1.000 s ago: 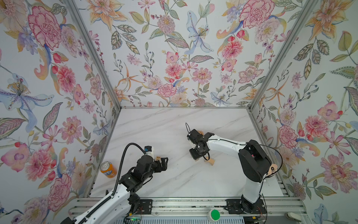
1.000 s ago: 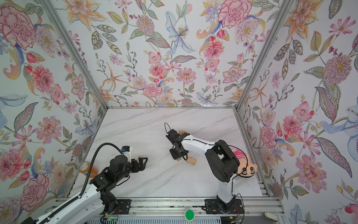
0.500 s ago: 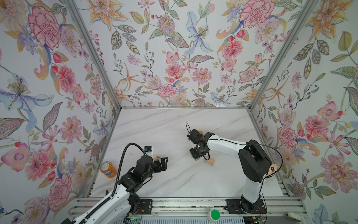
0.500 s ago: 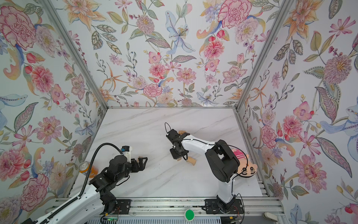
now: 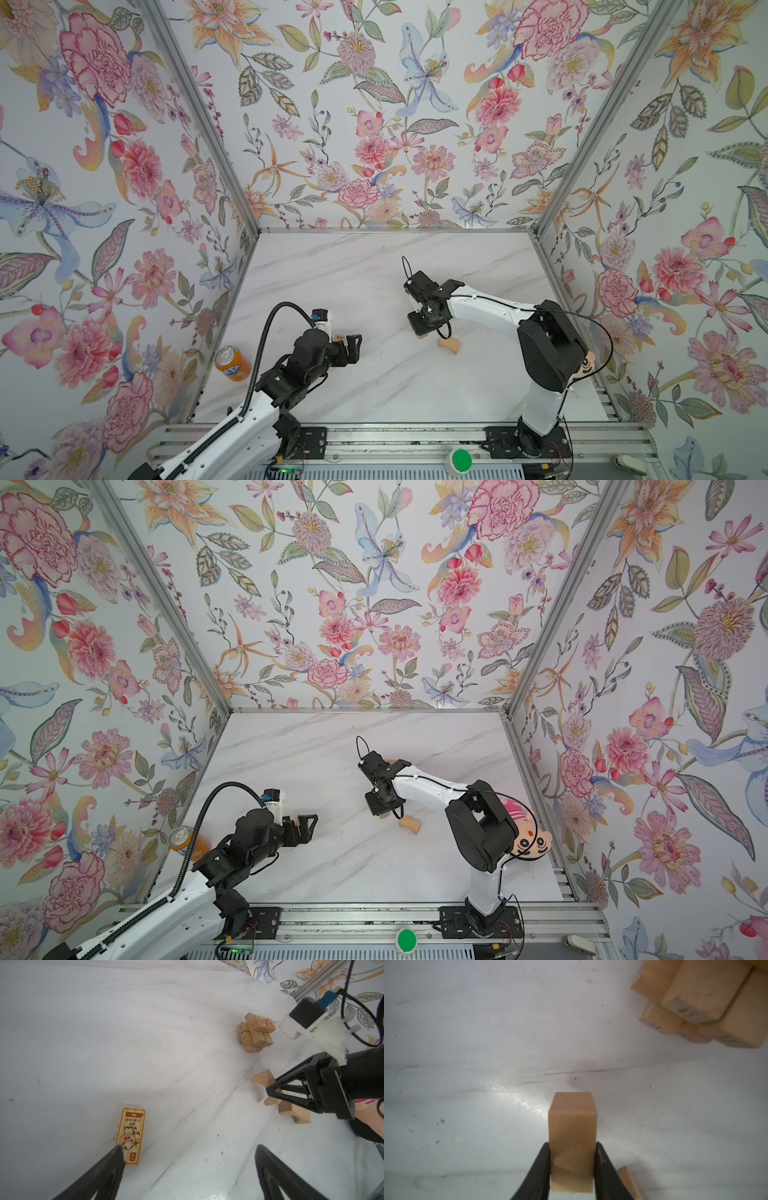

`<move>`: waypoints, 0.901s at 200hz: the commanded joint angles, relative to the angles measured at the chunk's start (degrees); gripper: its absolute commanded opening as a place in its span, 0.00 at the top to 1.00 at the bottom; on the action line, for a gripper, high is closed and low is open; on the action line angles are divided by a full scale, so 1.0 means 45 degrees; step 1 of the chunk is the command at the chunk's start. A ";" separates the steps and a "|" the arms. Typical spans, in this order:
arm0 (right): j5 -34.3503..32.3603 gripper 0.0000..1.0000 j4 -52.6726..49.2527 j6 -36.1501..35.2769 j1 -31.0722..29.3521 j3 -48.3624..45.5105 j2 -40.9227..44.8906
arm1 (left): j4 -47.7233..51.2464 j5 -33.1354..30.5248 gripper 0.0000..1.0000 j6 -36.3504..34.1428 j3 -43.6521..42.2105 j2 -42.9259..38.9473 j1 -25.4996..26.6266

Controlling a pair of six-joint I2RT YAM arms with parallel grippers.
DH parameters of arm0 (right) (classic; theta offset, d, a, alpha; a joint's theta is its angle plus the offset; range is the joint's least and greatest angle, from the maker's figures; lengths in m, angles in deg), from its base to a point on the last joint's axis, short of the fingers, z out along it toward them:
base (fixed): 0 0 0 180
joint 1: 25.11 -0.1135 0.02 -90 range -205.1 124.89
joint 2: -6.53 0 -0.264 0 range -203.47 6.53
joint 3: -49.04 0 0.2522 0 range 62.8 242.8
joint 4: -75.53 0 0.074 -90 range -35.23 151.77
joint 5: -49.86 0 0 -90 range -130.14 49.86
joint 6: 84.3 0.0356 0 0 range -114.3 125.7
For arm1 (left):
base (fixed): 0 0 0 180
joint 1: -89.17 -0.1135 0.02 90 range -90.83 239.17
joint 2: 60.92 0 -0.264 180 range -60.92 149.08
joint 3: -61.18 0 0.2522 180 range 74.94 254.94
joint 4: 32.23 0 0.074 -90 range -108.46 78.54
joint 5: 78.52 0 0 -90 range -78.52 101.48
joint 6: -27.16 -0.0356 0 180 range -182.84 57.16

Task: Build the wood block tower
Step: 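Close the right gripper on the upright plain block, then lift and carry the plain block over the stack with the right gripper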

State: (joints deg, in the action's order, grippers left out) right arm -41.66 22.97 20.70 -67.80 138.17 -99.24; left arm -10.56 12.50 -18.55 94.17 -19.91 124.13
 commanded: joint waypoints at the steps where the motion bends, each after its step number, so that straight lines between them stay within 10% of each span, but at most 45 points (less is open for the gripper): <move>1: -0.0113 0.68 -0.0213 0.0128 0.0112 0.0435 0.0420 | -0.0015 -0.0246 0.01 -0.0316 0.0447 0.0118 0.0141; 180: -0.0620 0.69 -0.2952 -0.0248 0.2536 0.6354 -0.2230 | -0.2047 0.0729 0.01 -0.1991 0.3098 0.4443 0.0137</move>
State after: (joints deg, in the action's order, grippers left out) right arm -43.85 14.05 19.83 -57.05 163.22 -105.54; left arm -17.75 14.40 -25.63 105.58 -1.88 124.13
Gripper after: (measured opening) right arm 0.313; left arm 0.994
